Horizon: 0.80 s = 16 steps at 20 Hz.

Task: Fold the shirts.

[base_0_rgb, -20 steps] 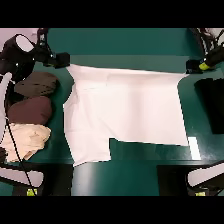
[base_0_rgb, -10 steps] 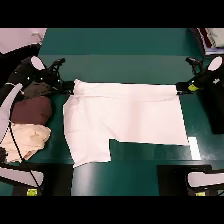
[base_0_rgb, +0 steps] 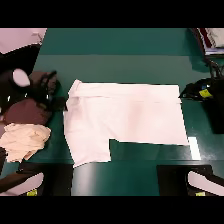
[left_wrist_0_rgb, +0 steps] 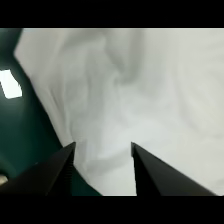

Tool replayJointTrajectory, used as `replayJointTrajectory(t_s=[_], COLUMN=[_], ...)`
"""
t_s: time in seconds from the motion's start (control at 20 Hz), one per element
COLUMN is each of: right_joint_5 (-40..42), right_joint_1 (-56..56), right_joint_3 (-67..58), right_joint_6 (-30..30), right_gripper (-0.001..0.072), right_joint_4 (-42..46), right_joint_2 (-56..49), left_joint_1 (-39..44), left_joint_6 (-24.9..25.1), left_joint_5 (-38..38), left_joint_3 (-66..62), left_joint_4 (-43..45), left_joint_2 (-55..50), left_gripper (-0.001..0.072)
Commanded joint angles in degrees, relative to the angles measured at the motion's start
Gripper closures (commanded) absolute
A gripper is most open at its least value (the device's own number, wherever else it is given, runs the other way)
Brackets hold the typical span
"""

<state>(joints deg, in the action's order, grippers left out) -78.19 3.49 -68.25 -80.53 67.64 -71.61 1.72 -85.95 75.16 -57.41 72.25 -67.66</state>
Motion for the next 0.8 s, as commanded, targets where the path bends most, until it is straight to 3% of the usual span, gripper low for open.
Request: replayJointTrajectory(t_s=[0.0,0.3,0.6,0.75], right_joint_5=[1.9,2.6,2.6,2.2], right_joint_1=[1.1,1.1,1.1,1.1], right_joint_3=[7.5,12.3,12.2,12.2], right_joint_6=[0.1,0.1,0.1,0.1], right_gripper=[0.0343,0.0343,0.0343,0.0343], right_joint_4=[-2.1,-2.2,-2.8,-3.6], right_joint_2=[7.7,11.3,11.8,11.8], left_joint_1=[0.0,0.0,0.0,0.0], left_joint_6=[-4.3,-5.2,-5.1,-5.1], left_joint_5=[0.9,-3.0,-12.1,-12.7], left_joint_3=[17.0,32.3,36.6,36.6], left_joint_4=[-0.9,-9.0,-14.8,-14.9], left_joint_2=[12.4,18.2,18.2,18.2], left_gripper=[0.028,0.028,0.028,0.0284])
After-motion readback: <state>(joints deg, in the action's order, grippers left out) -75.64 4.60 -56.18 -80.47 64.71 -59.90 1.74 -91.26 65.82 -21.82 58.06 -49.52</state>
